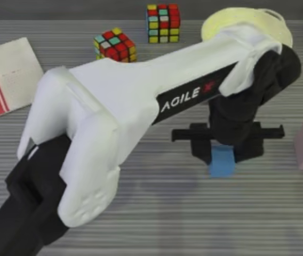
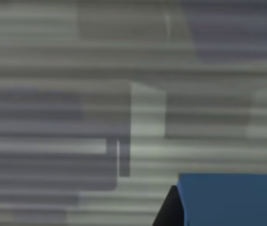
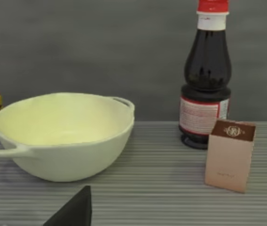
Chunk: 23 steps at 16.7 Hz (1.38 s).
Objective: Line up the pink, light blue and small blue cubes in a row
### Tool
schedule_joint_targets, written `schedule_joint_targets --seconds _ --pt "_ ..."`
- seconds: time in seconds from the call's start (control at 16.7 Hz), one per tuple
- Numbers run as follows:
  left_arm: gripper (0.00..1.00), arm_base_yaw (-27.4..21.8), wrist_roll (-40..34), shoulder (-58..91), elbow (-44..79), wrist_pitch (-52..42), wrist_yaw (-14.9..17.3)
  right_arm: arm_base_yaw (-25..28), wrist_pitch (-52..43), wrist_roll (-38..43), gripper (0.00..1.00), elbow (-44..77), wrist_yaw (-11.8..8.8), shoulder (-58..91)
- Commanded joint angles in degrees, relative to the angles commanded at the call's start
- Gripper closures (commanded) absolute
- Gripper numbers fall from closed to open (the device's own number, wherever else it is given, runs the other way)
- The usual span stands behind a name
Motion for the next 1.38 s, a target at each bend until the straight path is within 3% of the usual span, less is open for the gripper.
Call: schedule_joint_targets --seconds 0.24,0.48,1.26,1.38 --pt "1.0 -0.12 -0.19 -0.63 -7.31 6.83 0.06 0.0 0.0 0.0 0.0 0.0 0.0 0.0" --pt "1.0 -0.14 -0.21 -0.65 -7.66 7.2 0.06 0.0 0.0 0.0 0.0 0.0 0.0 0.0" --pt "0.02 -0.14 -0.21 -0.65 -7.66 7.2 0.06 0.0 0.0 0.0 0.0 0.0 0.0 0.0" --pt "0.0 -0.14 -0.21 -0.65 -7.66 7.2 0.06 0.0 0.0 0.0 0.0 0.0 0.0 0.0"
